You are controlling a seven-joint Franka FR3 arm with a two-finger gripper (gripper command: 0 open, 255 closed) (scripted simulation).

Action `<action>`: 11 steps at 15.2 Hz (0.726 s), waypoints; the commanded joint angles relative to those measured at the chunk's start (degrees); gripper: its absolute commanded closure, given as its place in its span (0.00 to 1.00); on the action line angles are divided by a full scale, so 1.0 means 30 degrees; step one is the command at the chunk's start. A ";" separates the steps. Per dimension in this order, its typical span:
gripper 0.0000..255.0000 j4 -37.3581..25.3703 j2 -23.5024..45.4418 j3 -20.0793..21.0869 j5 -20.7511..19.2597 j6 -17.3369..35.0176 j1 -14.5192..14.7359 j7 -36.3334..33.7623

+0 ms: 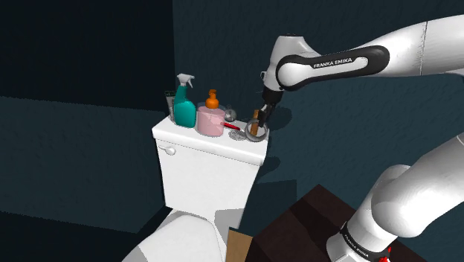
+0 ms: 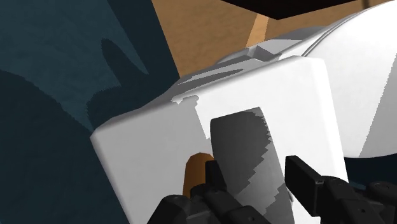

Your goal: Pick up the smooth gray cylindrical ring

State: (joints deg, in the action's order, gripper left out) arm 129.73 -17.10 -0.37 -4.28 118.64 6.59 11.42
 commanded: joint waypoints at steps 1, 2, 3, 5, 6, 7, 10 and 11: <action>1.00 -0.0371 -0.0114 -0.0006 0.0019 -0.0498 0.0001 0.0050; 1.00 -0.0585 -0.0162 -0.0004 0.0028 -0.0759 0.0003 0.0067; 1.00 -0.0802 -0.0205 -0.0002 0.0037 -0.1019 0.0006 0.0084; 1.00 -0.1249 -0.0278 0.0002 0.0054 -0.1539 0.0010 0.0117; 1.00 -0.1478 -0.0309 0.0004 0.0063 -0.1797 0.0012 0.0133; 1.00 -0.1711 -0.0335 0.0006 0.0070 -0.2056 0.0014 0.0149; 1.00 -0.2432 -0.0387 0.0013 0.0092 -0.2828 0.0019 0.0196; 1.00 -0.2680 -0.0396 0.0015 0.0099 -0.3085 0.0020 0.0212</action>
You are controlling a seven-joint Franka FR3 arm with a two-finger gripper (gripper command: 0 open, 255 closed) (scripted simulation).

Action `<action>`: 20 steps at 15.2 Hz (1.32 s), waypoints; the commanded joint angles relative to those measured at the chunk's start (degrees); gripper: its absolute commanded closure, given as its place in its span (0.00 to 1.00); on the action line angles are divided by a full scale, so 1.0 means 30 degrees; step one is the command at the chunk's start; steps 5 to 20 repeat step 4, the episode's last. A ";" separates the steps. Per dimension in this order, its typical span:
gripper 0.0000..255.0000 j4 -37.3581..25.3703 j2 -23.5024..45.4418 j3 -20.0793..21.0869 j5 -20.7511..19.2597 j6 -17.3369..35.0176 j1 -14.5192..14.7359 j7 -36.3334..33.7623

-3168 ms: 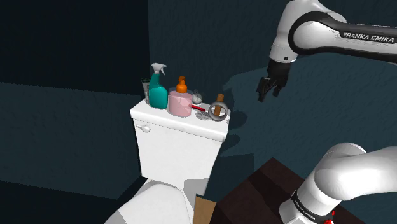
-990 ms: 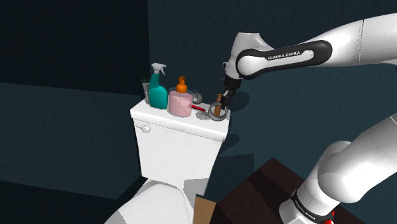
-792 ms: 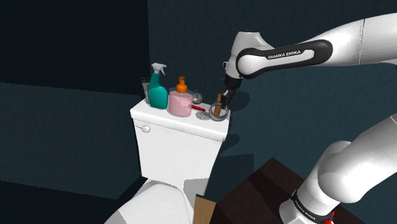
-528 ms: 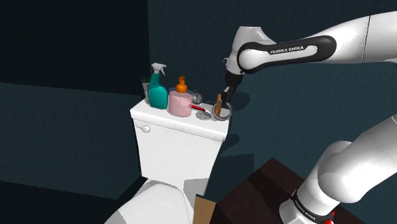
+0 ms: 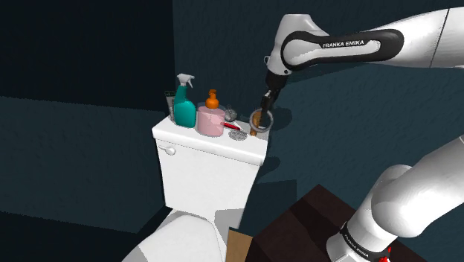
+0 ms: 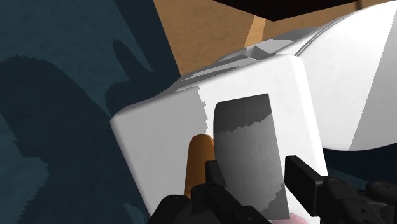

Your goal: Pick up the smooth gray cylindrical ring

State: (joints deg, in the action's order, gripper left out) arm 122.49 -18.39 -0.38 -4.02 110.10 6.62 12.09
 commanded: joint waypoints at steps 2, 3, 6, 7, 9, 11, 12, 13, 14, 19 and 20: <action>1.00 -0.0773 0.0030 0.0022 0.0024 -0.0750 0.0013 0.0021; 1.00 -0.0809 0.0027 0.0022 0.0025 -0.0789 0.0013 0.0023; 1.00 -0.0812 0.0029 0.0022 0.0025 -0.0788 0.0013 0.0023; 1.00 -0.0812 0.0029 0.0022 0.0025 -0.0788 0.0013 0.0023; 1.00 -0.0812 0.0029 0.0022 0.0025 -0.0788 0.0013 0.0023; 1.00 -0.0812 0.0029 0.0022 0.0025 -0.0788 0.0013 0.0023; 1.00 -0.0812 0.0029 0.0022 0.0025 -0.0788 0.0013 0.0023; 1.00 -0.0812 0.0029 0.0022 0.0025 -0.0788 0.0013 0.0023; 1.00 -0.0812 0.0029 0.0022 0.0025 -0.0788 0.0013 0.0023; 1.00 -0.0812 0.0029 0.0022 0.0025 -0.0788 0.0013 0.0023; 1.00 -0.0812 0.0029 0.0022 0.0025 -0.0788 0.0013 0.0023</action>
